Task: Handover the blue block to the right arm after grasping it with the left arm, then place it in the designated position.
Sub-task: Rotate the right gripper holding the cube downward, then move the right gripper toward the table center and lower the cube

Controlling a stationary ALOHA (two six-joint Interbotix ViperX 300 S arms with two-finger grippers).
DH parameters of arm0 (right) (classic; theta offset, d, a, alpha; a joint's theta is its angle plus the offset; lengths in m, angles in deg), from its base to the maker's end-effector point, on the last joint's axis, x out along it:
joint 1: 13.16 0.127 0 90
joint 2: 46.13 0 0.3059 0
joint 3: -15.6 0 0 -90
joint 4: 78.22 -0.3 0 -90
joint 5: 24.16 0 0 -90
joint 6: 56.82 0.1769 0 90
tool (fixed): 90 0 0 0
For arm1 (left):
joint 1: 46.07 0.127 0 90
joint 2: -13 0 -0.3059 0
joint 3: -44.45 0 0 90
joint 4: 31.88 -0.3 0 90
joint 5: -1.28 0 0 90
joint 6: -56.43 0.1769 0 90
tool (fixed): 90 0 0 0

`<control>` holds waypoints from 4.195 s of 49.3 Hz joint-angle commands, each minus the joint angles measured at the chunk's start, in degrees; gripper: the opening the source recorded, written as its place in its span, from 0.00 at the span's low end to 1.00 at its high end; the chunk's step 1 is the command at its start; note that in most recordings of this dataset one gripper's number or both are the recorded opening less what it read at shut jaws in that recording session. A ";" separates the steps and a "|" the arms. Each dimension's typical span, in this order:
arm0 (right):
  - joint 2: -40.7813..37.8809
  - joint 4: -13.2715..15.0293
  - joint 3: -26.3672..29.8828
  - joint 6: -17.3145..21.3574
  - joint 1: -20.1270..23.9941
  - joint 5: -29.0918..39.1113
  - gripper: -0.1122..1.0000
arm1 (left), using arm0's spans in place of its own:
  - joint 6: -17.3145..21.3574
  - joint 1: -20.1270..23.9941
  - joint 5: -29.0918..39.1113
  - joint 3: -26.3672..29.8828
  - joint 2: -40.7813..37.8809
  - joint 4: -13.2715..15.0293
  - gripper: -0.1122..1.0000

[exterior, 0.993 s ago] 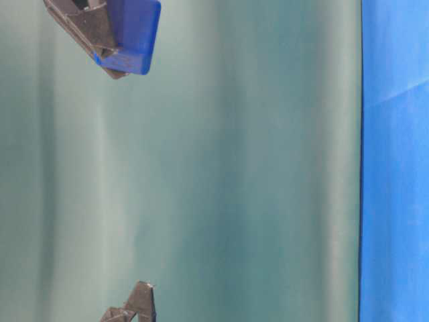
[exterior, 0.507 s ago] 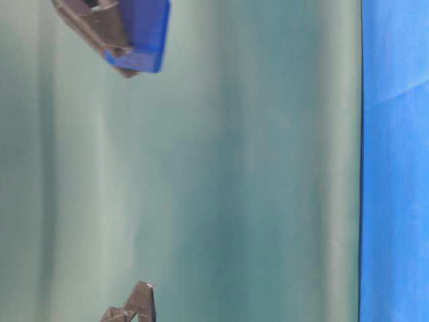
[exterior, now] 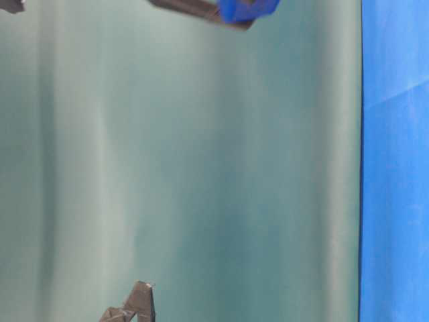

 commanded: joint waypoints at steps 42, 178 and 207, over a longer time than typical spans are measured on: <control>0.18 -0.26 1.67 0.00 0.62 1.49 0.49 | -0.26 -0.18 -0.70 1.05 0.18 -0.09 0.92; -31.11 2.02 0.26 -0.18 -9.49 -31.99 0.49 | -0.09 -0.18 -0.70 1.14 0.00 -0.09 0.92; -33.93 1.32 2.37 0.09 -10.02 -31.99 0.49 | -0.09 -0.18 -0.70 1.05 0.00 -0.18 0.92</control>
